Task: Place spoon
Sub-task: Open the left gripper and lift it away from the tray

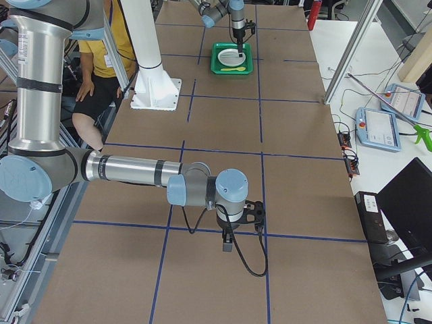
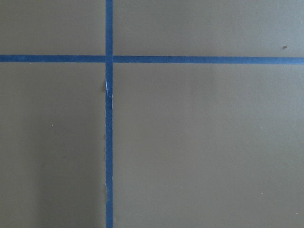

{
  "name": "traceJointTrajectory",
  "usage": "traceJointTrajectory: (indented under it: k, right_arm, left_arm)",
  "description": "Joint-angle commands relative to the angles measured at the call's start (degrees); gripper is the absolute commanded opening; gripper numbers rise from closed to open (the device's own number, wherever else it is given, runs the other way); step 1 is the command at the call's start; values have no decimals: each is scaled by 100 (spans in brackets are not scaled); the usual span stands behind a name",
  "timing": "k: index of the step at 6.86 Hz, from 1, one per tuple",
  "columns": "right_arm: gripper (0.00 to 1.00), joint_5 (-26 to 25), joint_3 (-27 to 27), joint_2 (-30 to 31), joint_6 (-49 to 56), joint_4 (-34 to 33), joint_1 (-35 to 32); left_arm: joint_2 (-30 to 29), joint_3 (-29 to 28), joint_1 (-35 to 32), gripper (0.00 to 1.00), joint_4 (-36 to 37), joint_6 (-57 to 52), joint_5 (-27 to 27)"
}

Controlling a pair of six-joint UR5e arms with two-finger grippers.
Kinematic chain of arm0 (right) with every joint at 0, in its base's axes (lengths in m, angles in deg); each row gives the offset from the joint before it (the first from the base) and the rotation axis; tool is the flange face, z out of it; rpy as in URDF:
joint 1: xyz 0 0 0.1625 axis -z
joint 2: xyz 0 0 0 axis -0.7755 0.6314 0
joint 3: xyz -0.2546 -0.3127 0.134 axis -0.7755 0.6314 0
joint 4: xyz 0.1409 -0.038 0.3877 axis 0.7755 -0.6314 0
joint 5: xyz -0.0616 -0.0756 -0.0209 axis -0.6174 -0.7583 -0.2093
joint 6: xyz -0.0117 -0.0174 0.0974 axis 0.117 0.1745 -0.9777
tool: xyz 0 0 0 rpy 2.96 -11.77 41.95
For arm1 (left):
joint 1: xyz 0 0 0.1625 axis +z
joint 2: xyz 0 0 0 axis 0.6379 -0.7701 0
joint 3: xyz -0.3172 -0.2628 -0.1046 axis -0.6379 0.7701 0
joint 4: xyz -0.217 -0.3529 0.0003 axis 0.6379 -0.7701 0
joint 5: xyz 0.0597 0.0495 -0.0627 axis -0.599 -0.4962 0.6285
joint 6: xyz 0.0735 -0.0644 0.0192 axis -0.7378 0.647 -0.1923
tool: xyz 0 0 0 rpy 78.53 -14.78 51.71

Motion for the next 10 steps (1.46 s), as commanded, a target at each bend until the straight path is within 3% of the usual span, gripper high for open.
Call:
traceJointTrajectory:
  k: [1, 2, 3, 5, 6, 10]
  right_arm:
    - [100, 0, 0, 0, 0, -1, 0]
    - [100, 0, 0, 0, 0, -1, 0]
    - [100, 0, 0, 0, 0, -1, 0]
    - [100, 0, 0, 0, 0, -1, 0]
    - [100, 0, 0, 0, 0, -1, 0]
    - [100, 0, 0, 0, 0, -1, 0]
  left_arm:
    - [507, 128, -1491, 100, 765, -2124, 666]
    - [682, 128, -2202, 100, 1239, -3421, 753]
    - [1119, 102, -2940, 100, 1452, -3808, 981]
    - [1676, -204, -4154, 100, 1427, -5883, 1611]
    - [1964, -267, -4430, 100, 1419, -6365, 1929]
    - [2108, -303, -4450, 100, 1384, -6352, 1906]
